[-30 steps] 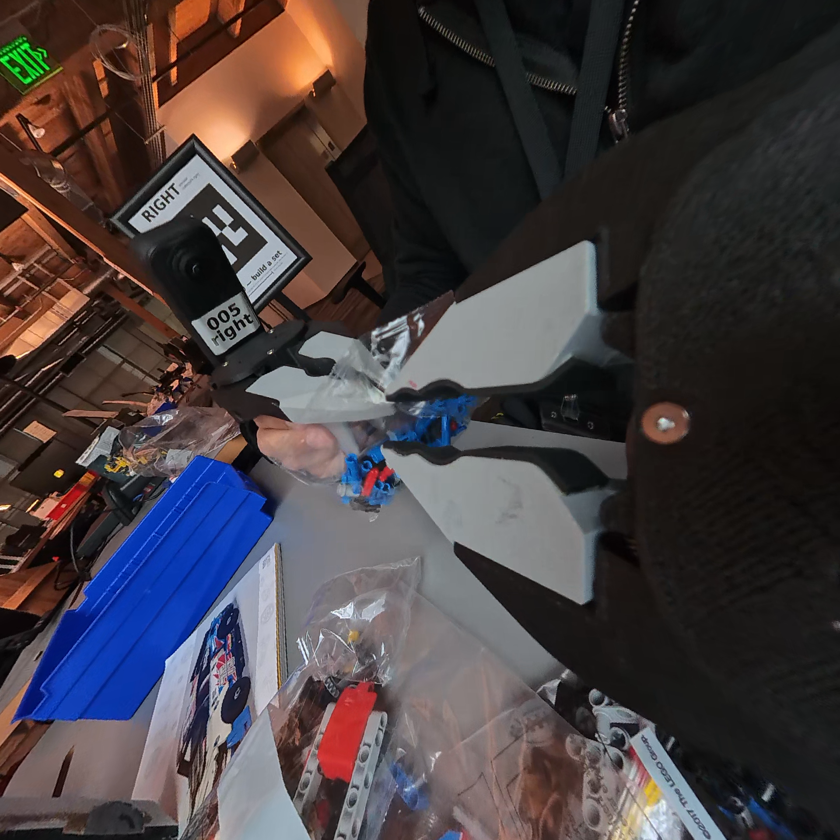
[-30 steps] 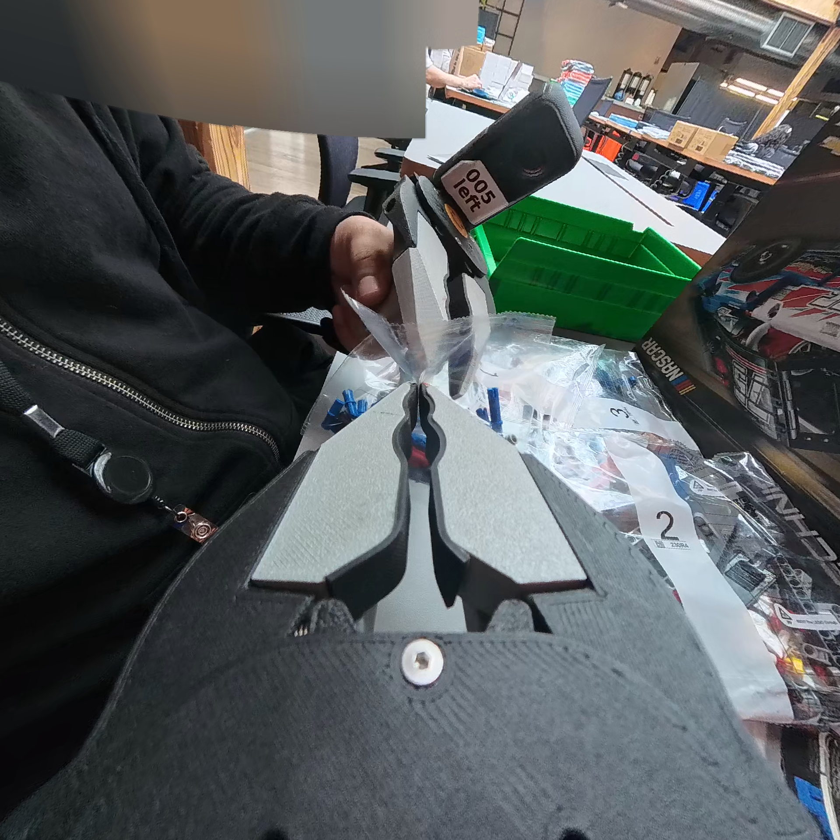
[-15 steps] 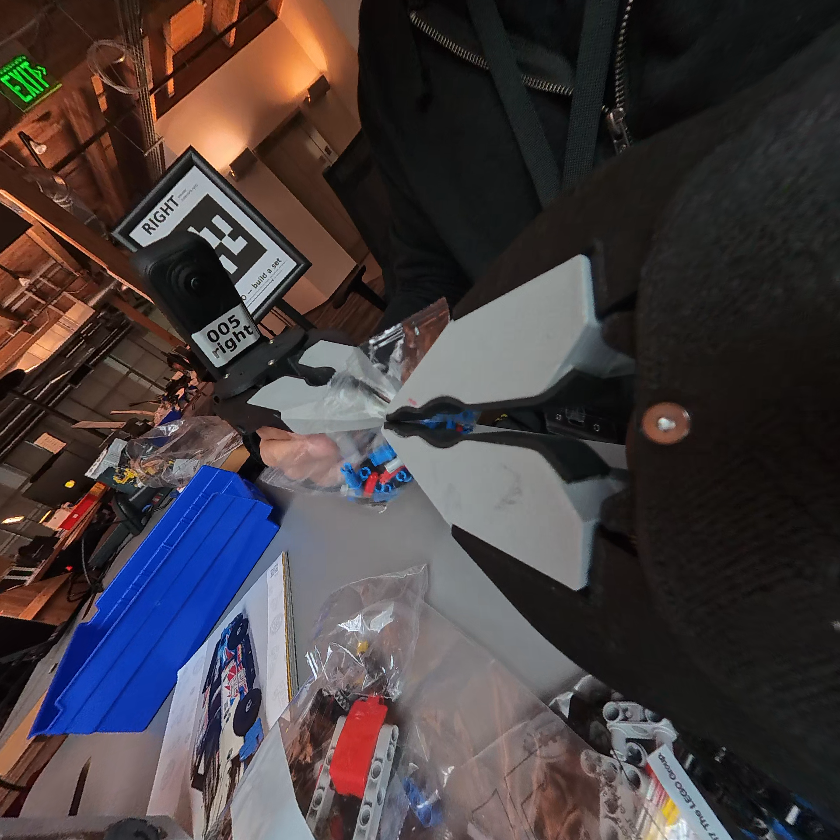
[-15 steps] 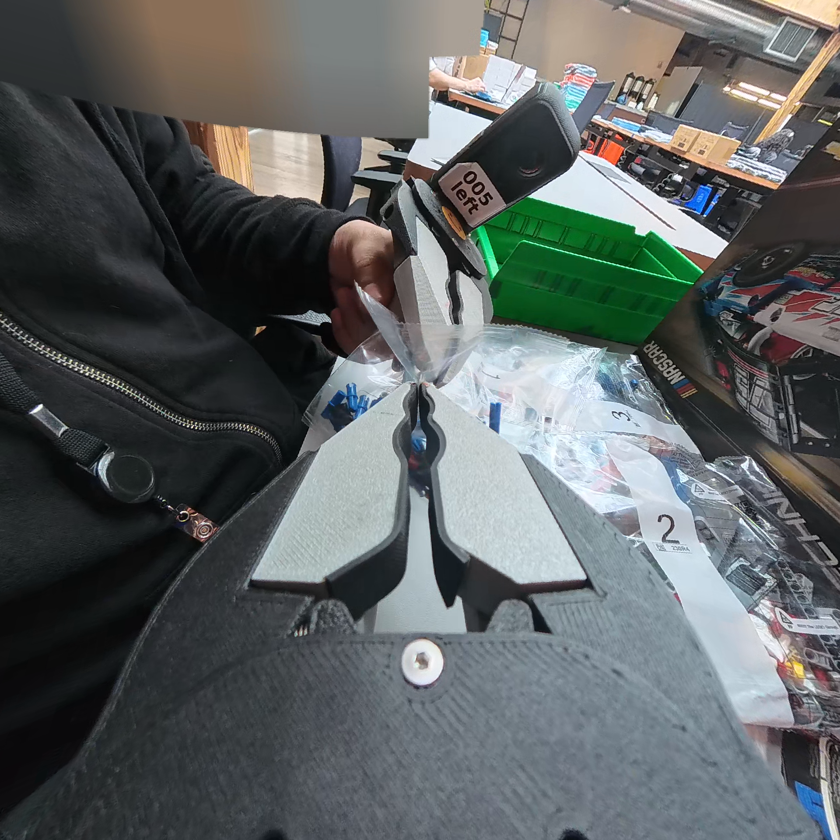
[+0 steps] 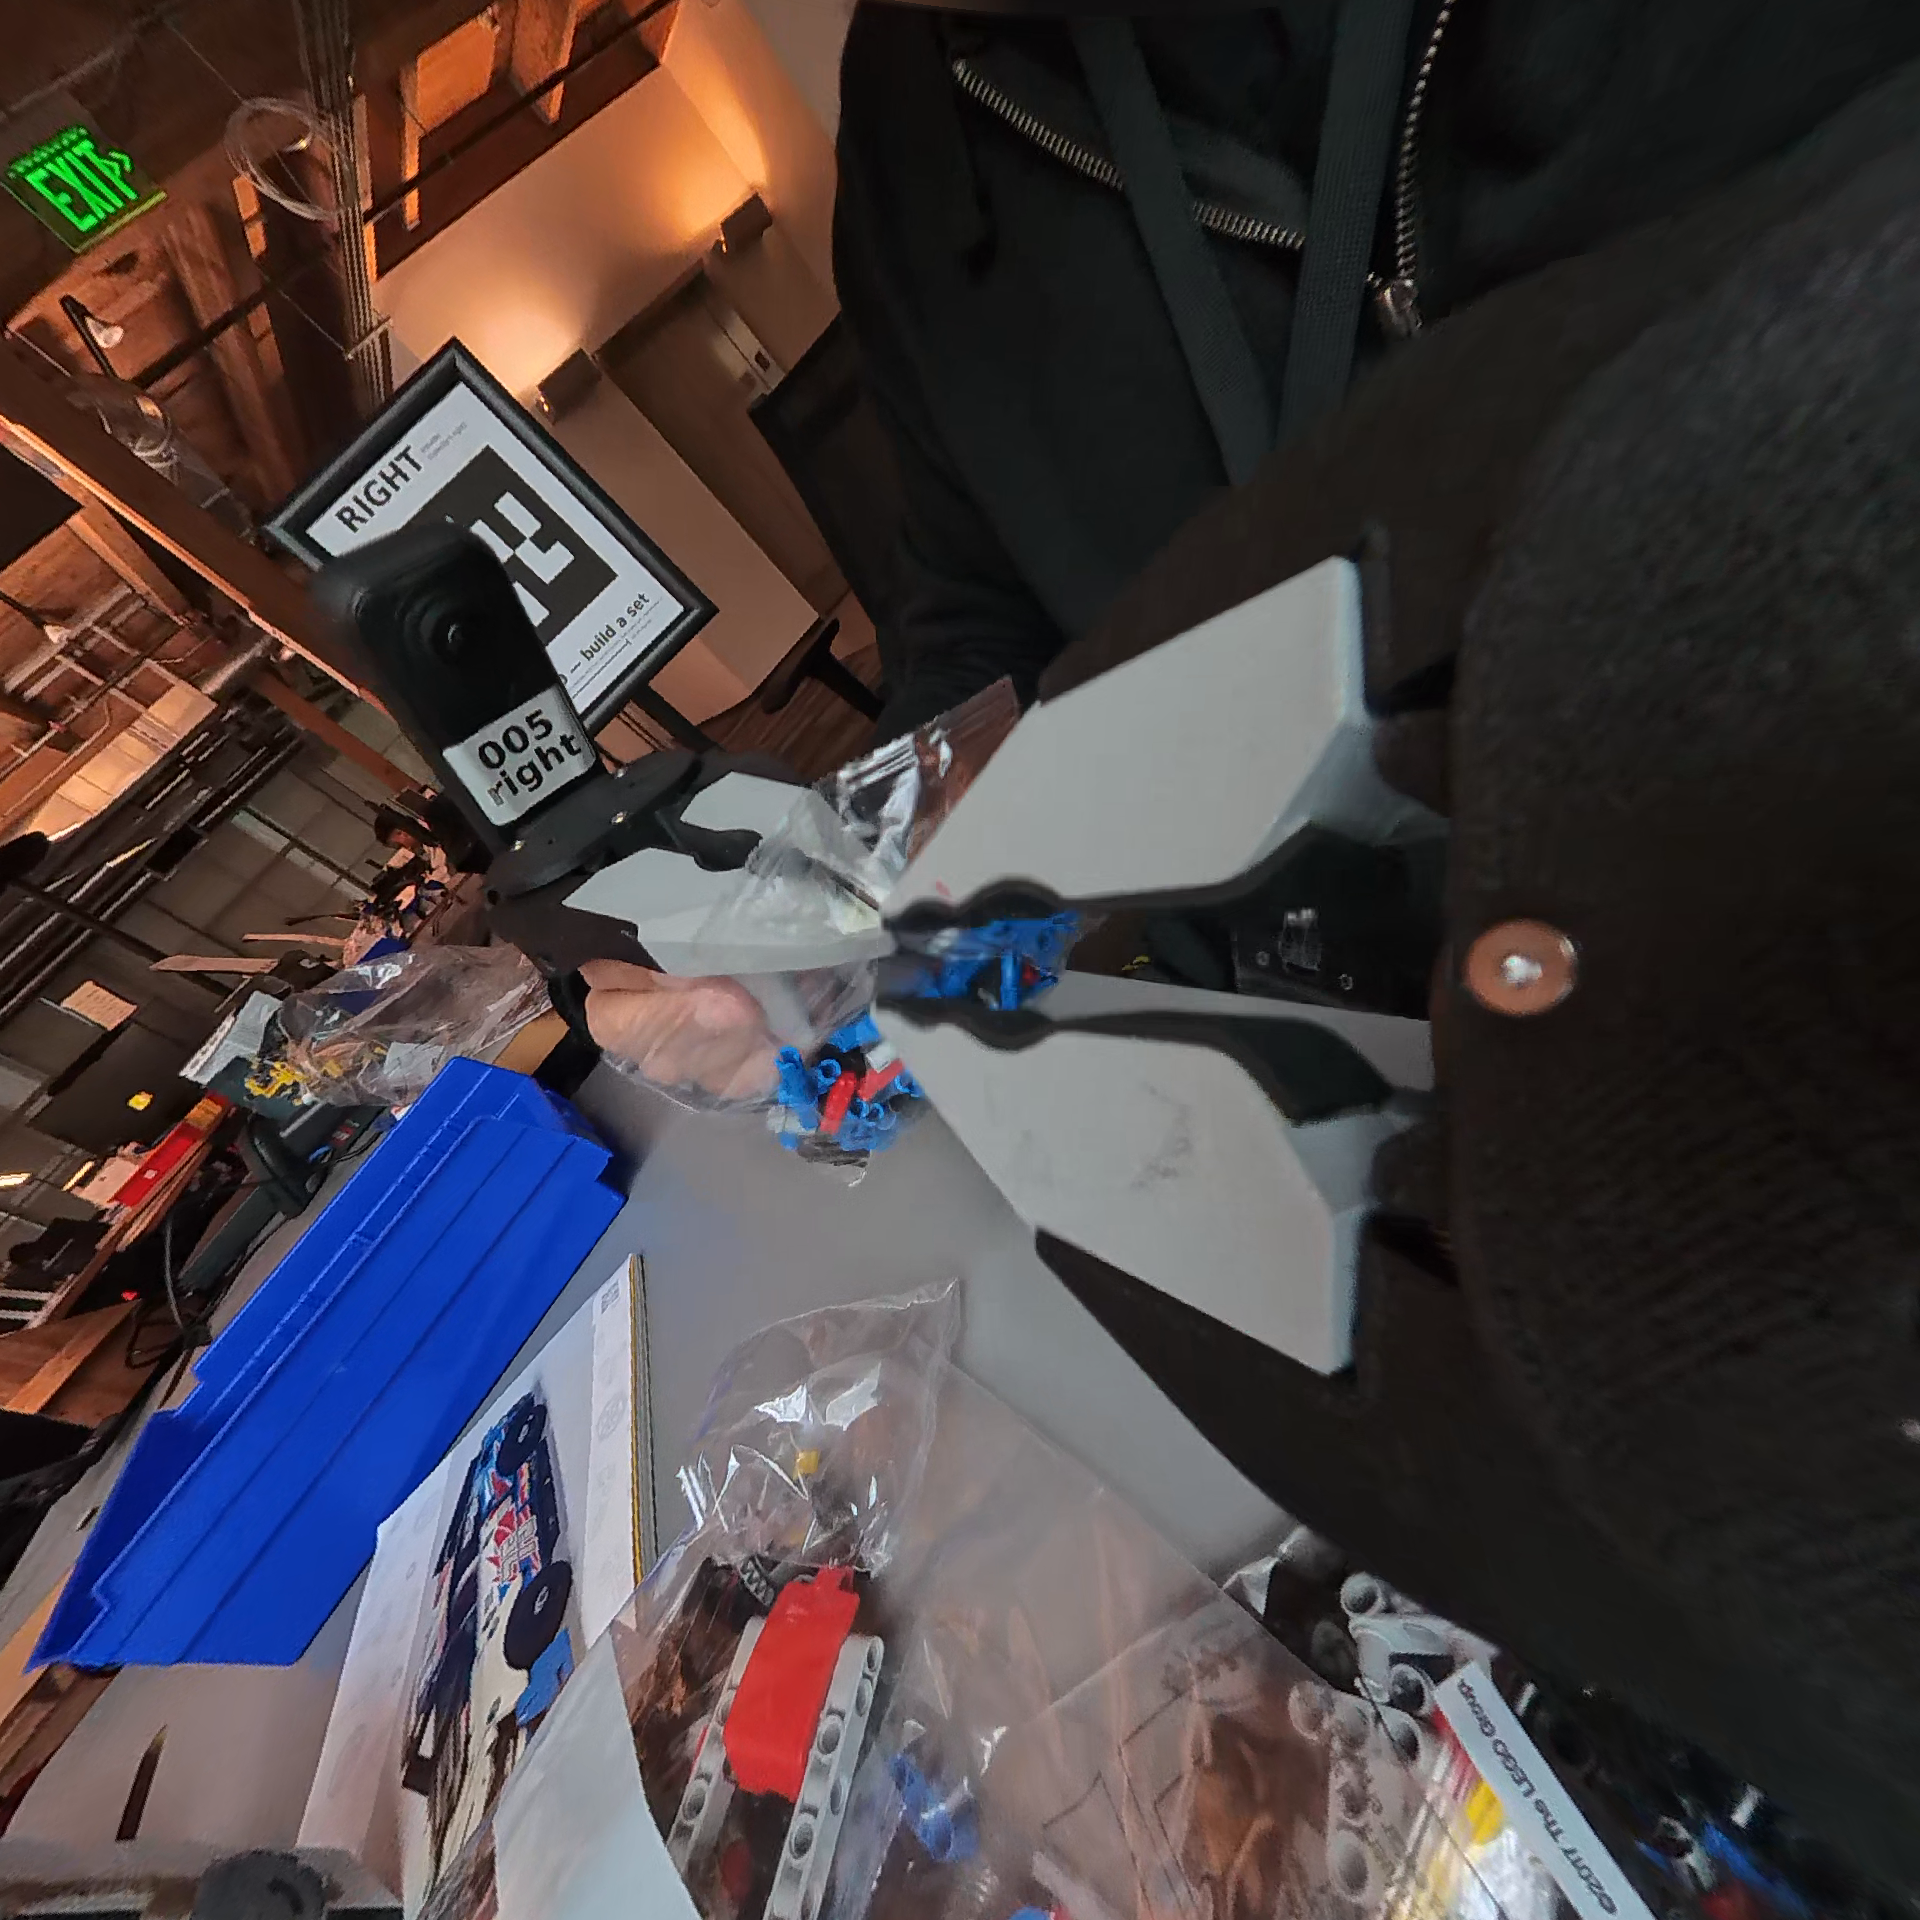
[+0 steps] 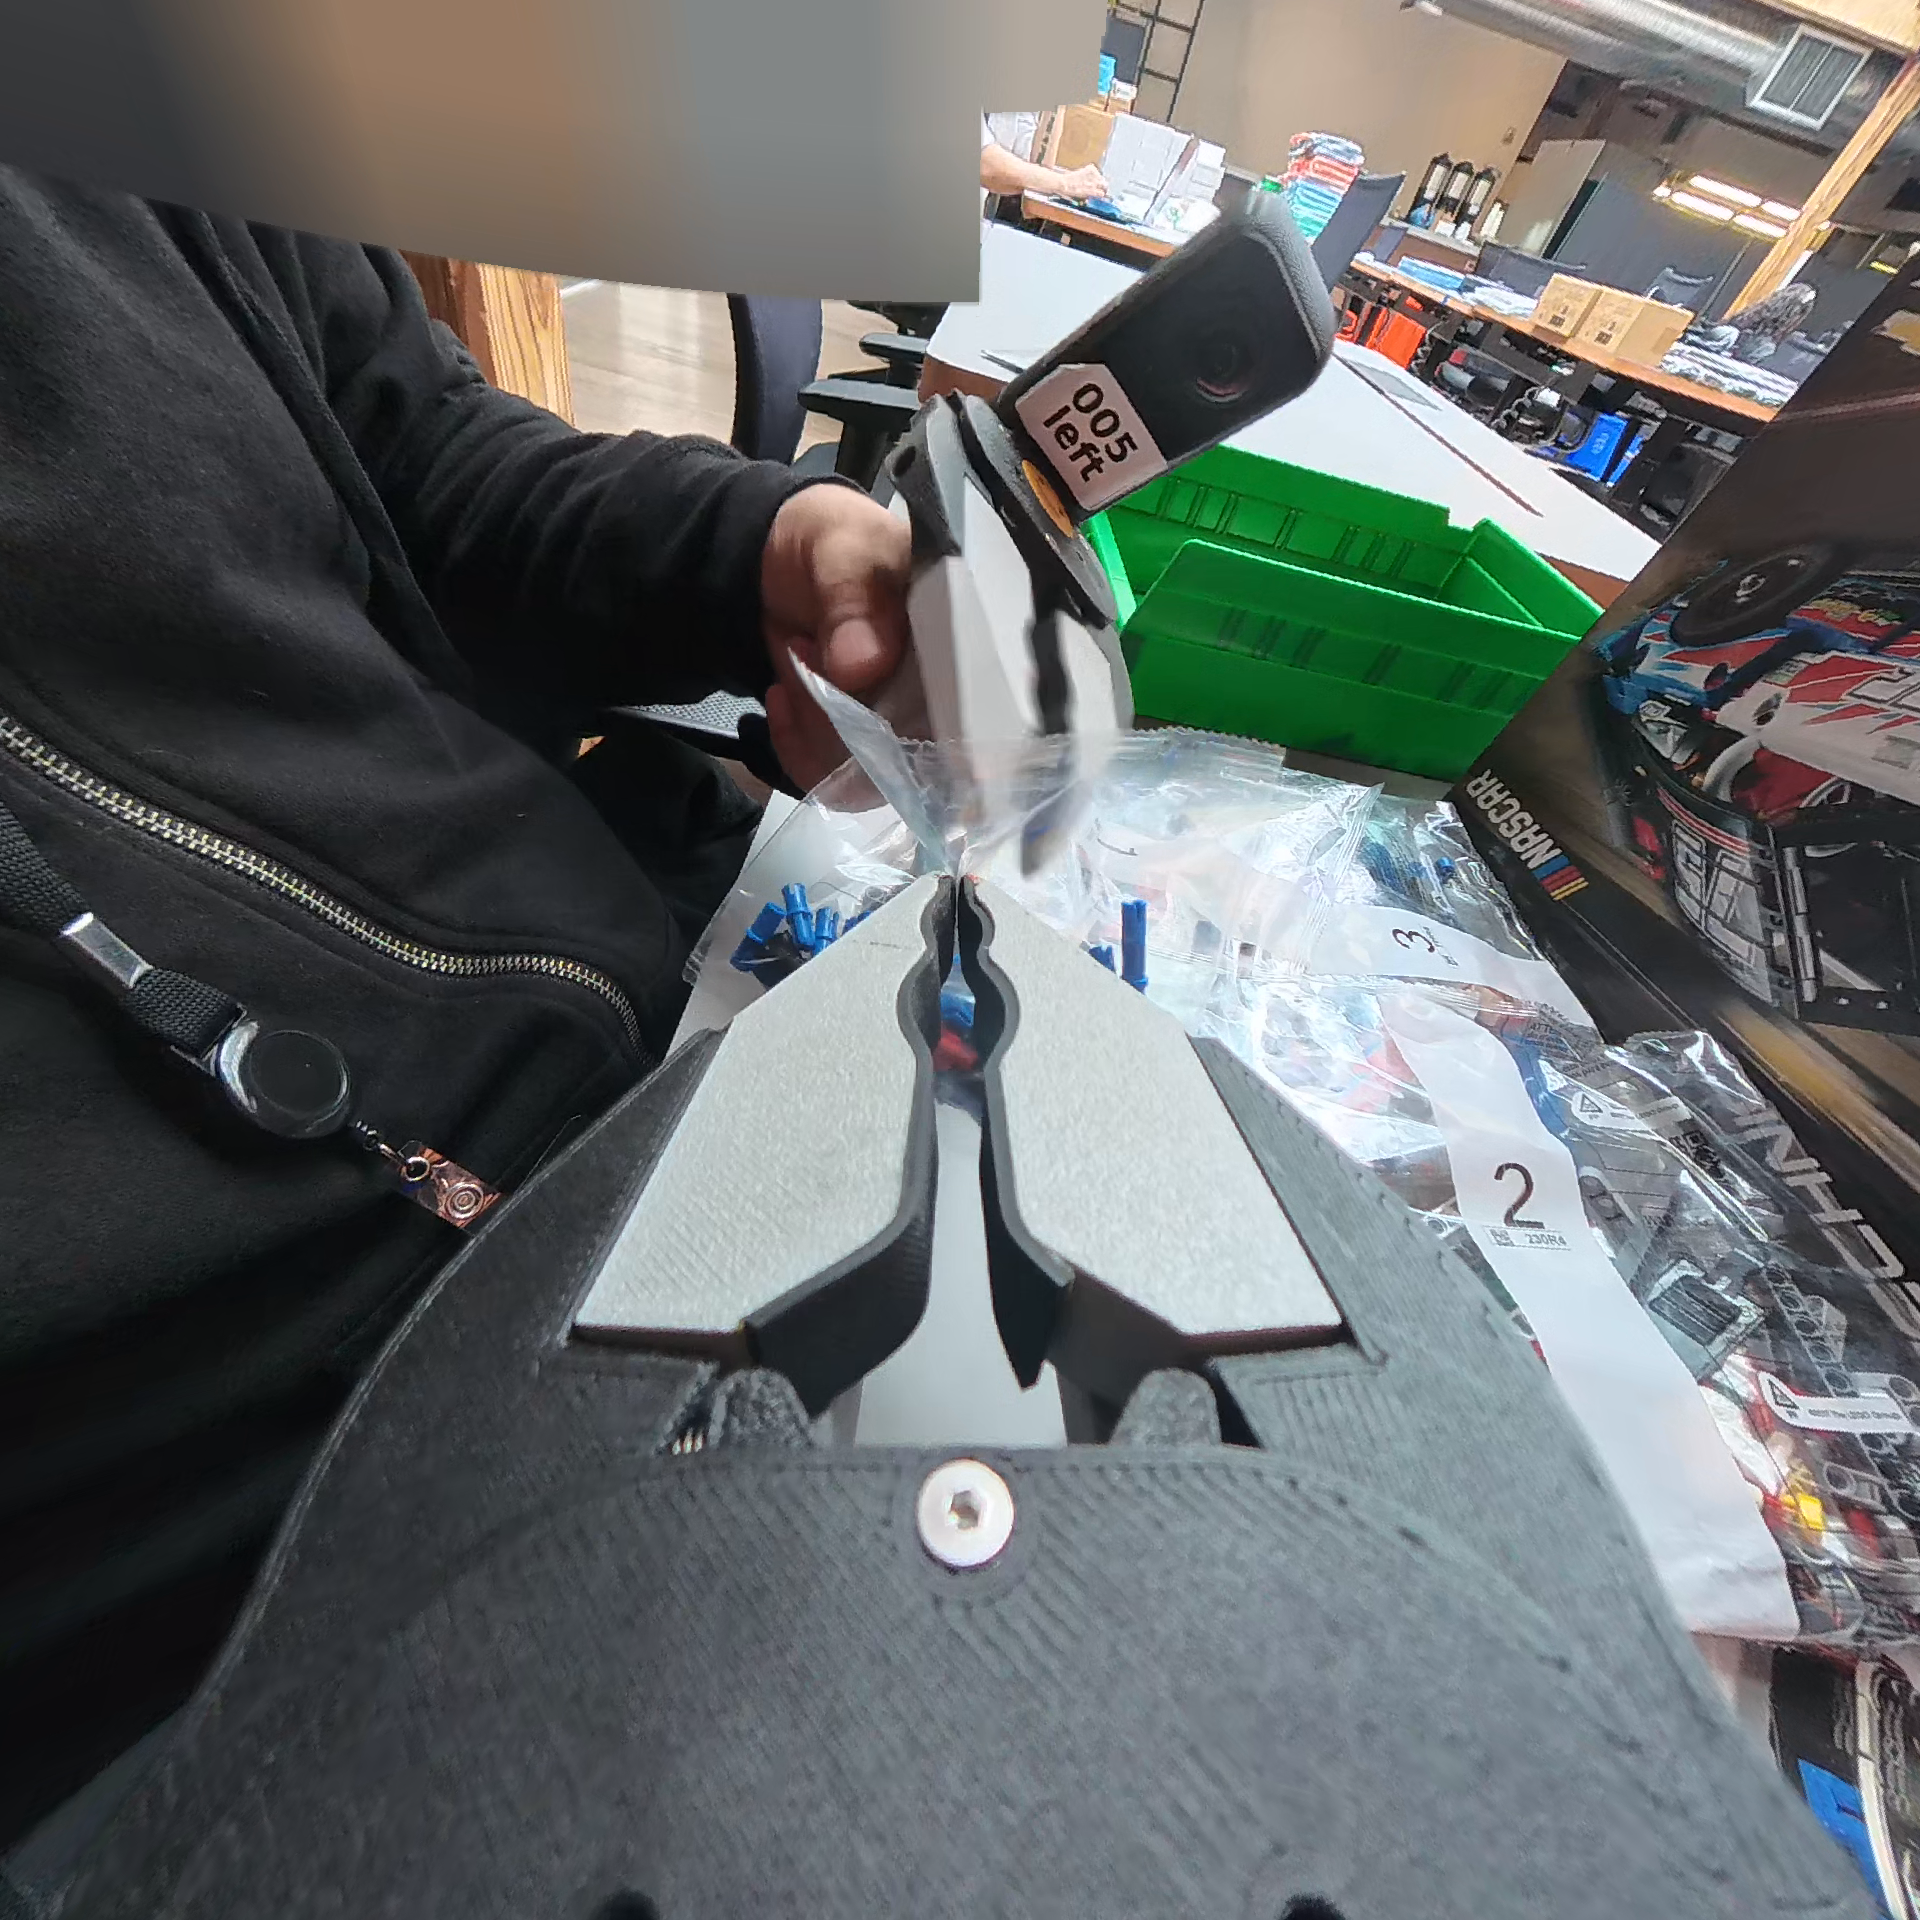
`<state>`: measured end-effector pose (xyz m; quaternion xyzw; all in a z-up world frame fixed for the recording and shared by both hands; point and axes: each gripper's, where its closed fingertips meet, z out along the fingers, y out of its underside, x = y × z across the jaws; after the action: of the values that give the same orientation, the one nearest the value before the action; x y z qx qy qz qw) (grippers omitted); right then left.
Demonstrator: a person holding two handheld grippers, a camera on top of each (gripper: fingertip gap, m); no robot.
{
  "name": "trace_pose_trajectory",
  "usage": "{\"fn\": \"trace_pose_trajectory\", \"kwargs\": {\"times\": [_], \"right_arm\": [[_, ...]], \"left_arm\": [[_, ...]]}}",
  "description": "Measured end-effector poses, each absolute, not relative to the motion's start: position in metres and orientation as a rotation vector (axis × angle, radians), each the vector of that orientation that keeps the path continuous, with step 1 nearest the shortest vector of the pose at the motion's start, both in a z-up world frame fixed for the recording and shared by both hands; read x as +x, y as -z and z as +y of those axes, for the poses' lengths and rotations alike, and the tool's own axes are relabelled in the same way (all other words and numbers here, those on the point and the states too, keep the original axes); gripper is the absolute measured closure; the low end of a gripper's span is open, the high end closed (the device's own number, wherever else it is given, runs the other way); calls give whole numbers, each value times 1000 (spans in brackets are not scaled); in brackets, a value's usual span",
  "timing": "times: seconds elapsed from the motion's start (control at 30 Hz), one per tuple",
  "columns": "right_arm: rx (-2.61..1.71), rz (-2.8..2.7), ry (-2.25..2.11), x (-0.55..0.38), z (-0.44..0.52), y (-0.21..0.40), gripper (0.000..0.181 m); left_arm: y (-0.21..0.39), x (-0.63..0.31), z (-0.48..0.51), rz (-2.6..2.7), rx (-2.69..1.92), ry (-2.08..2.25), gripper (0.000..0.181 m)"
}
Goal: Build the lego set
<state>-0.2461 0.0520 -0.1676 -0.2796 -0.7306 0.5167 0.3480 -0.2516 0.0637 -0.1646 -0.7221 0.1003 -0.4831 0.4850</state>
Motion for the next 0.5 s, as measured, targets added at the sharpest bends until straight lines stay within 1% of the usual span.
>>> {"fn": "trace_pose_trajectory", "kwargs": {"times": [0.07,0.17,0.23,0.27,0.4,0.5], "right_arm": [[-720,-1901,-1343,-246,50,168,181],[-710,-1922,-1343,-245,47,171,181],[-707,-1936,-1345,-245,45,173,181],[-706,-1940,-1342,-245,45,173,181],[-698,-1941,-1380,-242,44,171,181],[-697,-1939,-1373,-242,45,170,181]], "left_arm": [[169,-249,64,253,-1788,1174,158],[170,-244,63,261,-1783,1205,156],[169,-242,62,273,-1762,1212,171],[168,-241,61,278,-1754,1214,176],[163,-237,58,297,-1717,1225,181],[163,-236,58,312,-1709,1193,181]]}}
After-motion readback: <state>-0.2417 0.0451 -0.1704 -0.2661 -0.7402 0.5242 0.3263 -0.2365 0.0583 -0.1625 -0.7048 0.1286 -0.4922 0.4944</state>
